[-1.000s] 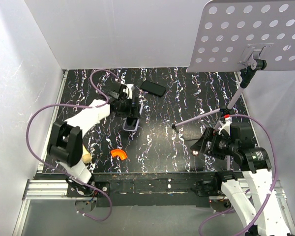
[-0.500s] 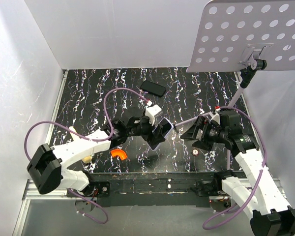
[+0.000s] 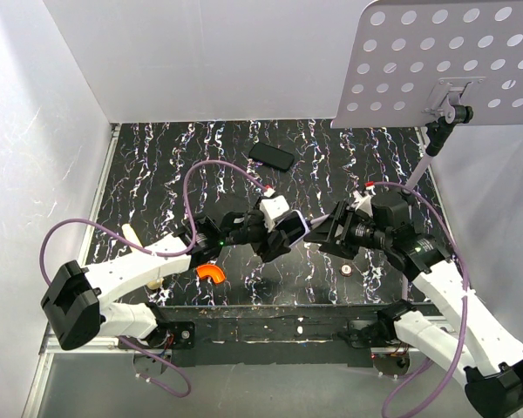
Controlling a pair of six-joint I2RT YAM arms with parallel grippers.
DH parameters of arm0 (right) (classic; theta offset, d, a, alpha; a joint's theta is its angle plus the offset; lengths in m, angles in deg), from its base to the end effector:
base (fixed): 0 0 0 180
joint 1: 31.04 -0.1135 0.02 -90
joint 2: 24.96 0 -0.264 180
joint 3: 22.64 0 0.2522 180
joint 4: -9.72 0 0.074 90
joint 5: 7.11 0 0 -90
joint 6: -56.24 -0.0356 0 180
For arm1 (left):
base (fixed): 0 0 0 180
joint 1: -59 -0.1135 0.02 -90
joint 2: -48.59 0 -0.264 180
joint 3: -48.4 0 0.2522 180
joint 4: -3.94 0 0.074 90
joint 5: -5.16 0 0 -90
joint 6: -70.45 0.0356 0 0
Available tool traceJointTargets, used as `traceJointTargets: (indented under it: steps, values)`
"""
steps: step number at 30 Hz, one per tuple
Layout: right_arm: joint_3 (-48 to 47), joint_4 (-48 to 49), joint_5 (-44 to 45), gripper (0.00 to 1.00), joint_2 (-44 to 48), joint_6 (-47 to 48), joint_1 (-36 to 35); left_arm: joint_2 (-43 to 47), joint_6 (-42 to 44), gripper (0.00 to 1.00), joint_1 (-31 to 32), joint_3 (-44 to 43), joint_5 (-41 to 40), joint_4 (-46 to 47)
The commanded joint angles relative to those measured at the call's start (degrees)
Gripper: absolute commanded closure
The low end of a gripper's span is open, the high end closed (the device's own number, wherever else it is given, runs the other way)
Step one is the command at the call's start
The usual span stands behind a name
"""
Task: Take the phone out of the phone case
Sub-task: Adjust the phone.
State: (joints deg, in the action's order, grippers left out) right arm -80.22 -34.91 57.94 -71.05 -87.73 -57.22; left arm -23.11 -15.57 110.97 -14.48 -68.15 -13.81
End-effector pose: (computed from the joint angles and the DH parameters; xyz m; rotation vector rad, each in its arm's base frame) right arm 0.1487 0.0898 0.2958 0.2921 2.3569 1.2211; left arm 0.1663 -0.2292 0.2771 1.1559 1.7694 -0.8110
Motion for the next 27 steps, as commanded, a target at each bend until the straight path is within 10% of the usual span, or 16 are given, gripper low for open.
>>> traceJointTargets:
  steps: [1,19,21,24,27]
  values:
    - [-3.3,4.33,6.84,0.27,0.39,-2.89,-4.31,2.44,5.76,1.0,1.03,0.17,3.69,0.92]
    - [-5.5,10.83,12.29,0.8,-10.25,-9.65,-17.16,7.27,11.4,1.0,2.44,2.27,1.78,-1.47]
    - [-4.27,11.88,13.34,0.96,-9.29,-10.88,-17.24,9.11,6.85,0.8,2.44,4.2,-2.42,0.99]
    - [-1.11,15.82,16.85,0.99,-6.13,-12.55,-17.24,12.89,-3.51,0.03,2.44,6.06,-12.78,3.03]
    - [1.97,21.19,21.16,0.99,-3.58,-13.96,-17.24,18.77,-17.91,0.02,2.35,5.62,-22.46,-2.05]
